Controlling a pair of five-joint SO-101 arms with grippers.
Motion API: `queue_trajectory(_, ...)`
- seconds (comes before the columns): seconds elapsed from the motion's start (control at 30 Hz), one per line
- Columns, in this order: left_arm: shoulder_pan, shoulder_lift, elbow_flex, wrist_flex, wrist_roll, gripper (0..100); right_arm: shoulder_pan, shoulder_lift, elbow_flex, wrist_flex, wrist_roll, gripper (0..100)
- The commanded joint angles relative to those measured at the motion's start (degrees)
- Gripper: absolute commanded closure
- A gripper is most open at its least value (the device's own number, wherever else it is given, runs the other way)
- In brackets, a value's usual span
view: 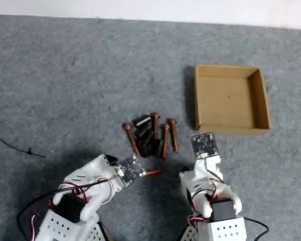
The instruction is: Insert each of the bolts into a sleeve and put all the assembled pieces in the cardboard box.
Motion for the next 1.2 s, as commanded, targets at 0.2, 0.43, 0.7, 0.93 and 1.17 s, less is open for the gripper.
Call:
queue_trajectory(0.2,-27.47,-0.48,-2.33,-10.37,0.18,98,4.62,-0.75,6.55,-2.24,0.35,81.2)
queue_trajectory(0.43,-45.67,-0.48,-2.33,-20.66,18.64,98,5.41,-0.84,6.55,-4.09,0.35,81.2)
queue_trajectory(0.7,-41.45,-0.48,0.4,-25.14,30.15,98,17.8,-0.84,6.46,-9.63,0.35,81.2)
queue_trajectory(0.93,-41.19,-0.48,0.4,-25.14,30.77,98,26.24,-0.84,3.21,-6.2,0.44,81.2)
queue_trajectory(1.17,-41.45,-0.48,0.22,-24.88,30.77,98,19.56,-0.13,-8.92,-3.82,0.44,81.2)
